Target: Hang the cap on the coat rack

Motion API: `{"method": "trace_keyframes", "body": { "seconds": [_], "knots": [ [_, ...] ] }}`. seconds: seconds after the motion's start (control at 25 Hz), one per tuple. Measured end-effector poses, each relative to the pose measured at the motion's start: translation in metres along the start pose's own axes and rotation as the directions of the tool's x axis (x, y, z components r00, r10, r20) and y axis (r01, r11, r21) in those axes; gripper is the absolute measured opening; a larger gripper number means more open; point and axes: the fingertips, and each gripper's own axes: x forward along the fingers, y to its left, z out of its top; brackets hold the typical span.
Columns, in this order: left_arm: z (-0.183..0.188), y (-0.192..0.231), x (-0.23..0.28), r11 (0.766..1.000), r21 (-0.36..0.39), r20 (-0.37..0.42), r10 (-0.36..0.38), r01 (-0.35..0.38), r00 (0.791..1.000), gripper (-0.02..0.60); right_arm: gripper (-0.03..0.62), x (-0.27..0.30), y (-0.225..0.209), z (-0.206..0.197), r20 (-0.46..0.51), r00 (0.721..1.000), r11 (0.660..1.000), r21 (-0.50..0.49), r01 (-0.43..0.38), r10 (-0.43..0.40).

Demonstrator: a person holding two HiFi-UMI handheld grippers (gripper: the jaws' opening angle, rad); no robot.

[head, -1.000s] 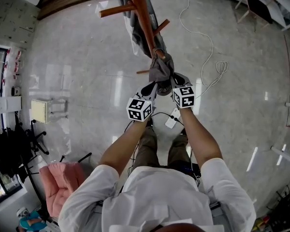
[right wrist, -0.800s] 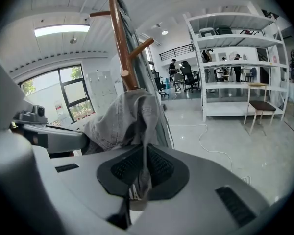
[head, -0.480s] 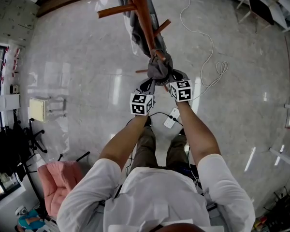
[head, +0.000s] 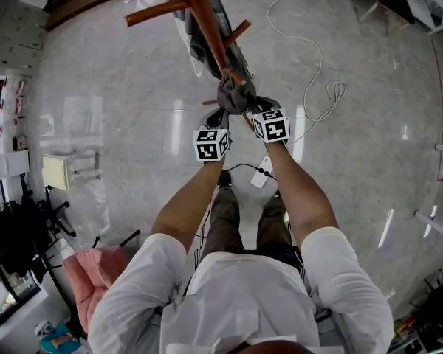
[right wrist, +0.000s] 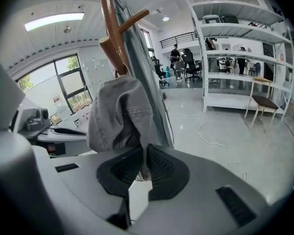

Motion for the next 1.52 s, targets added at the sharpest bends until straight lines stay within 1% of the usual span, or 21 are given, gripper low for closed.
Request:
{"method": "trace_keyframes", "body": {
  "seconds": [0.08,0.2,0.24,0.28,0.36,0.4,0.56,0.64,0.76,0.84,0.92,1.04,1.16,1.32,1.4,1.52],
  "knots": [
    [-0.001,0.001,0.002,1.000,0.012,-0.011,0.003,-0.002,1.000,0.023,0.037,0.001,0.002,-0.001,-0.005,1.000,1.000,-0.003,-0.015,0.015],
    [-0.003,-0.002,0.004,0.999,0.029,-0.028,-0.017,0.018,0.999,0.023,0.044,-0.001,0.004,-0.005,-0.009,0.999,0.999,0.020,-0.034,0.035],
    [-0.005,-0.002,0.004,0.999,0.033,-0.037,-0.020,0.022,0.999,0.025,0.082,-0.001,0.004,-0.006,-0.013,0.999,0.999,0.024,-0.033,0.033],
    [-0.006,-0.001,0.005,0.999,0.037,-0.046,-0.020,0.021,0.999,0.039,0.107,-0.002,0.003,-0.007,-0.016,0.999,0.999,0.024,-0.028,0.029],
    [-0.010,0.001,0.002,0.999,0.041,-0.064,-0.011,0.014,0.998,0.113,0.112,-0.007,0.000,-0.010,-0.022,1.000,1.000,0.023,-0.017,0.017],
    [-0.011,0.001,-0.001,0.999,0.043,-0.070,-0.007,0.010,0.998,0.123,0.112,-0.011,-0.001,-0.012,-0.024,1.000,1.000,0.025,-0.009,0.010],
    [-0.017,-0.002,-0.016,0.998,0.055,-0.087,-0.007,0.012,0.996,0.123,0.112,-0.038,-0.010,-0.021,-0.019,1.000,0.999,0.044,0.016,-0.015],
    [-0.020,-0.007,-0.027,0.998,0.056,-0.087,-0.028,0.032,0.996,0.123,0.112,-0.056,-0.012,-0.026,-0.005,1.000,0.999,0.048,0.013,-0.012],
    [-0.023,-0.022,-0.049,0.994,0.070,-0.073,-0.078,0.083,0.994,0.123,0.107,-0.088,-0.010,-0.026,0.027,0.999,1.000,0.014,-0.018,0.017],
    [-0.016,-0.035,-0.067,0.990,0.065,-0.043,-0.119,0.122,0.992,0.107,0.086,-0.115,-0.008,-0.018,0.065,0.997,0.999,-0.019,-0.035,0.036],
    [-0.001,-0.049,-0.086,0.984,0.067,-0.004,-0.167,0.167,0.986,0.089,0.078,-0.146,-0.008,-0.001,0.126,0.991,0.998,-0.040,-0.043,0.047],
    [0.030,-0.069,-0.113,0.970,0.087,0.063,-0.232,0.226,0.971,0.078,0.077,-0.191,-0.013,0.031,0.242,0.969,0.998,-0.039,-0.041,0.049],
    [0.066,-0.090,-0.148,0.960,0.102,0.144,-0.274,0.262,0.951,0.069,0.067,-0.248,-0.009,0.062,0.343,0.938,0.999,-0.037,-0.031,0.041],
    [0.126,-0.108,-0.191,0.947,0.103,0.263,-0.320,0.303,0.910,0.058,0.055,-0.316,0.005,0.115,0.470,0.881,0.998,-0.045,-0.031,0.049],
    [0.148,-0.119,-0.208,0.937,0.098,0.296,-0.348,0.334,0.889,0.057,0.054,-0.348,0.009,0.139,0.527,0.848,0.998,-0.053,-0.032,0.056],
    [0.178,-0.139,-0.239,0.927,0.125,0.339,-0.376,0.355,0.862,0.055,0.048,-0.398,0.016,0.169,0.592,0.804,0.997,-0.071,-0.018,0.057]
  ]
}}
